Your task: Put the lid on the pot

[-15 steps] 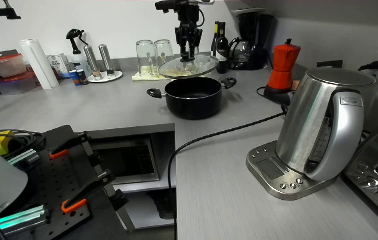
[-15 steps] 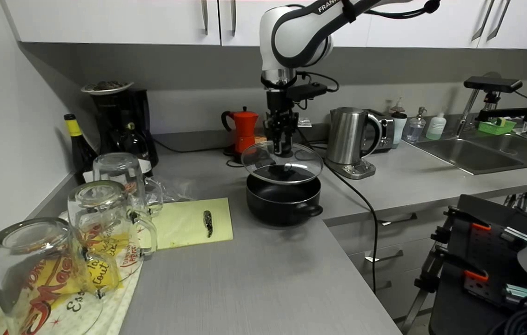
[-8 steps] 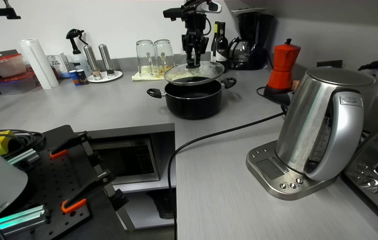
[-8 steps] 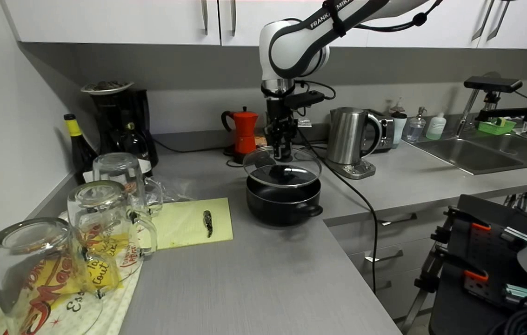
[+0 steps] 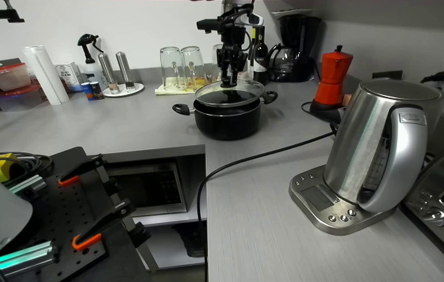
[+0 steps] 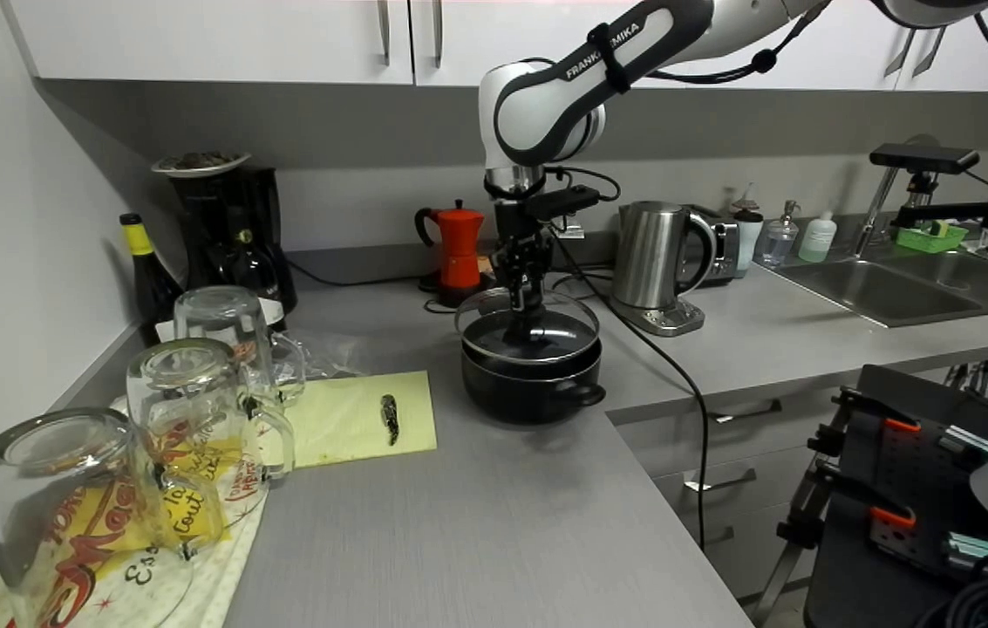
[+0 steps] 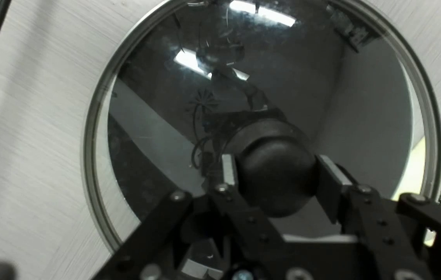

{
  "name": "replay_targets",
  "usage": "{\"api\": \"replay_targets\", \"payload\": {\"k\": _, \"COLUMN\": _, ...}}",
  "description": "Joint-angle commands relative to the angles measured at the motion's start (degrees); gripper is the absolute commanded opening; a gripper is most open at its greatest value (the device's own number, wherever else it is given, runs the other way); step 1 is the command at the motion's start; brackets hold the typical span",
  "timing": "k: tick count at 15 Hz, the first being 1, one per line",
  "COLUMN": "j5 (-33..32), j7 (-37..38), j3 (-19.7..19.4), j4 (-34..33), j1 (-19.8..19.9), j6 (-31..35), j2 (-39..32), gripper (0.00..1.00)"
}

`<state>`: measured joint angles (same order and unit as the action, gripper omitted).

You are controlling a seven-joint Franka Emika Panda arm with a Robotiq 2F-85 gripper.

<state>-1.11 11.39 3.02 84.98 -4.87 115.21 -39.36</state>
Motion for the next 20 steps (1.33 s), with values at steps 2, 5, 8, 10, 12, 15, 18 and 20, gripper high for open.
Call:
{"api": "replay_targets", "payload": {"k": 2, "j5": 1.7, "j7": -1.84, "j3": -0.15, "j4": -4.72, "j1": 0.14, "j6": -3.55, "j2": -2.46, "gripper": 0.26}}
{"api": "replay_targets", "payload": {"k": 5, "j5": 1.64, "j7": -1.96, "j3": -0.12, "j4": -5.27, "j1": 0.06, "j6": -3.87, "j2": -3.22, "gripper": 0.26}}
{"api": "replay_targets", "payload": {"k": 8, "j5": 1.7, "j7": -2.12, "j3": -0.09, "j4": -5.91, "j1": 0.1, "j6": -4.13, "j2": -4.0, "gripper": 0.26}}
{"api": "replay_targets", "payload": {"k": 10, "j5": 1.78, "j7": -2.22, "j3": -0.06, "j4": -6.21, "j1": 0.14, "j6": -4.23, "j2": -4.35, "gripper": 0.26}}
{"api": "replay_targets", "payload": {"k": 12, "j5": 1.93, "j7": -2.42, "j3": 0.01, "j4": -6.13, "j1": 0.21, "j6": -4.08, "j2": -4.5, "gripper": 0.26}}
{"api": "replay_targets", "payload": {"k": 15, "j5": 2.23, "j7": -3.03, "j3": 0.11, "j4": -5.84, "j1": 0.37, "j6": -3.83, "j2": -4.55, "gripper": 0.26}}
{"api": "replay_targets", "payload": {"k": 18, "j5": 2.64, "j7": -3.61, "j3": 0.23, "j4": -5.52, "j1": 0.47, "j6": -3.63, "j2": -4.61, "gripper": 0.26}}
{"api": "replay_targets", "payload": {"k": 20, "j5": 2.81, "j7": -4.09, "j3": 0.31, "j4": -4.9, "j1": 0.49, "j6": -3.32, "j2": -4.42, "gripper": 0.26}}
